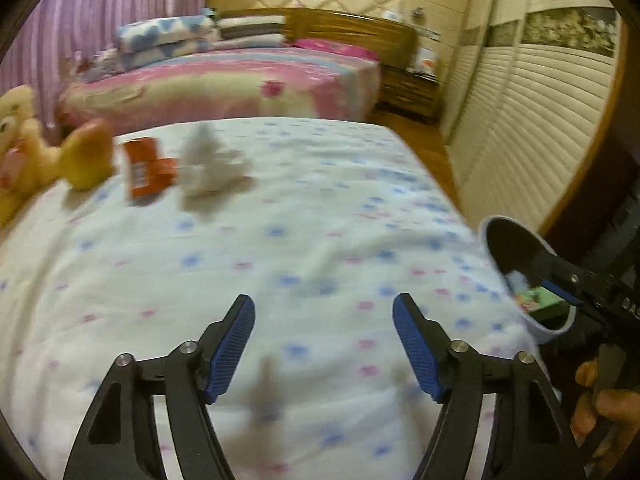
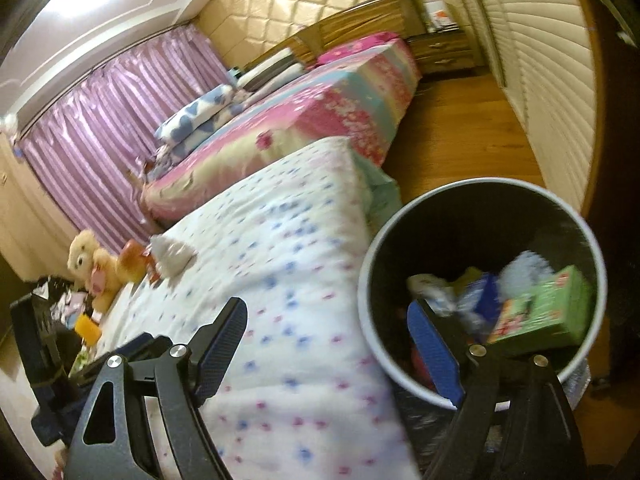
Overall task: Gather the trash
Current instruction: 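Move both open tools back over the remaining items on the bed, then grasp the orange snack bag with the left tool while the right tool grasps the white tissue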
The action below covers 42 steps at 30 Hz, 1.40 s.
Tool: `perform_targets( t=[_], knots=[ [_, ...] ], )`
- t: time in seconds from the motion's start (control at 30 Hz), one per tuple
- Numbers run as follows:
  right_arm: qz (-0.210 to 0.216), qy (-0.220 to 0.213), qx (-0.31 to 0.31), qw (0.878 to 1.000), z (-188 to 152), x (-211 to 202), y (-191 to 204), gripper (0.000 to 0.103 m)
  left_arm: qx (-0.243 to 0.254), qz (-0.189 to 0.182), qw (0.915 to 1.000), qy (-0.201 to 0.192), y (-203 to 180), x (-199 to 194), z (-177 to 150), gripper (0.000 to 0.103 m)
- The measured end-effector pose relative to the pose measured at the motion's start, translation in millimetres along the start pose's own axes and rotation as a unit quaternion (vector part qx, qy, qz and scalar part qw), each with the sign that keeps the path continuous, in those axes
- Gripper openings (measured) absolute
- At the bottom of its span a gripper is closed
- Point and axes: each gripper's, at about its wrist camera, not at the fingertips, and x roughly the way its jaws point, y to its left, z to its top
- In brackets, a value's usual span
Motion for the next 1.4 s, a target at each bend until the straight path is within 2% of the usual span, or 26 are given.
perform_targets(
  t=[0.17,0.33,0.5,0.6,0.8,1.0,1.23,1.4],
  knots=[
    [0.009,0.019,-0.027,0.999,-7,19,30,0.084,-0.022,0.040,0.9988,-0.019,33,-15,-8,0.079],
    [0.027,0.033,-0.058,0.997,-14,40,61,0.084,-0.046,0.073,0.9947,-0.056,59,-31,-18,0.080],
    [0.053,0.060,-0.070,0.994,-19,65,89,0.084,-0.069,0.101,0.9910,-0.054,81,-32,-23,0.080],
    [0.064,0.073,-0.074,0.993,-18,79,104,0.084,-0.080,0.112,0.9898,-0.037,94,-27,-22,0.080],
    [0.080,0.085,-0.073,0.990,-12,102,127,0.084,-0.099,0.114,0.9885,-0.014,110,-10,-14,0.080],
    [0.095,0.093,-0.080,0.988,-3,125,146,0.084,-0.102,0.112,0.9884,-0.014,121,2,0,0.080],
    [0.092,0.099,-0.106,0.985,8,151,168,0.084,-0.105,0.105,0.9888,-0.015,140,29,22,0.080],
    [0.112,0.106,-0.105,0.982,18,172,178,0.083,-0.102,0.100,0.9896,-0.017,149,49,41,0.080]
  ],
)
